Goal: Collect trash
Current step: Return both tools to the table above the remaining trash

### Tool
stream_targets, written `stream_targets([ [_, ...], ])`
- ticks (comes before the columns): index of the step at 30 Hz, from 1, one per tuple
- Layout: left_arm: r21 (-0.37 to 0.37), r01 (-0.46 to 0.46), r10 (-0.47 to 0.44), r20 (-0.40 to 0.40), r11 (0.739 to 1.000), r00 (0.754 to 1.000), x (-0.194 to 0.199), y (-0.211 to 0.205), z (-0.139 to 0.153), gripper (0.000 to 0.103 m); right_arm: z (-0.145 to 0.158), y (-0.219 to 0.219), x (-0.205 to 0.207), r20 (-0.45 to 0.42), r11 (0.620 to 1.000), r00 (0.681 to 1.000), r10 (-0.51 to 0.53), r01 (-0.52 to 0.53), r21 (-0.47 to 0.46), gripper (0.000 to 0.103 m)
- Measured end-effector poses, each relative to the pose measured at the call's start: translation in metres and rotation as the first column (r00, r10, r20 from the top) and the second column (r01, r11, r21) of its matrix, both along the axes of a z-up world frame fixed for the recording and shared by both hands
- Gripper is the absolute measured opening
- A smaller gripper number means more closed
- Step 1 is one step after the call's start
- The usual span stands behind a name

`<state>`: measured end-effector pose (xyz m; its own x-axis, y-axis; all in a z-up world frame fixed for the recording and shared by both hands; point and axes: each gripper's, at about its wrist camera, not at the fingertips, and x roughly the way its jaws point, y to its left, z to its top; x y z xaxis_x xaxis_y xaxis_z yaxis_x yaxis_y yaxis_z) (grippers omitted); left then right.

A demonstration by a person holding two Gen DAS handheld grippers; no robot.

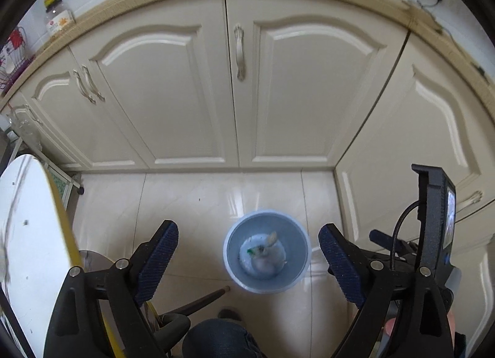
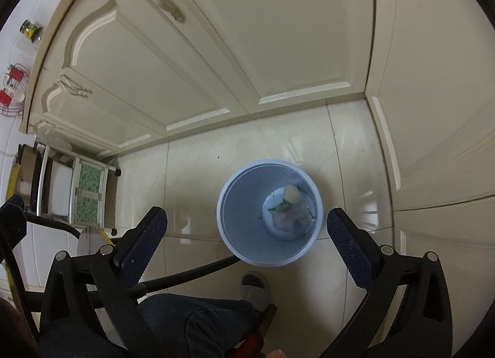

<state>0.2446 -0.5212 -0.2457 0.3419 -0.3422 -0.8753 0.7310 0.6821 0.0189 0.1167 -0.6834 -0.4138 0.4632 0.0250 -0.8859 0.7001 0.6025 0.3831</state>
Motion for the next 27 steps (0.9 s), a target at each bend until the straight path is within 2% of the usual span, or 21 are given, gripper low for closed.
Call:
stream_targets([
  [6, -0.068, -0.010, 0.011, 0.027, 0.998, 1.000, -0.013, 0.025, 0.028, 0.095, 0.041, 0.011, -0.005, 0.048, 0.999, 0.999, -0.009, 0.011, -0.046, 0.103],
  [16, -0.192, -0.042, 0.062, 0.097, 0.981, 0.993, -0.061, 0.129, 0.100, 0.096, 0.142, 0.054, -0.014, 0.185, 0.986, 0.983, 0.016, 0.015, -0.167, 0.103],
  [21, -0.208, -0.109, 0.147, 0.178, 0.972, 0.973, -0.085, 0.188, 0.131, 0.100, 0.188, 0.096, -0.008, 0.249, 0.974, 0.965, 0.080, -0.023, -0.225, 0.103],
  [27, -0.249, -0.210, 0.268, 0.229, 0.945, 0.936, -0.112, 0.262, 0.160, 0.102, 0.225, 0.156, 0.011, 0.291, 0.956, 0.940, 0.181, -0.099, -0.276, 0.103],
])
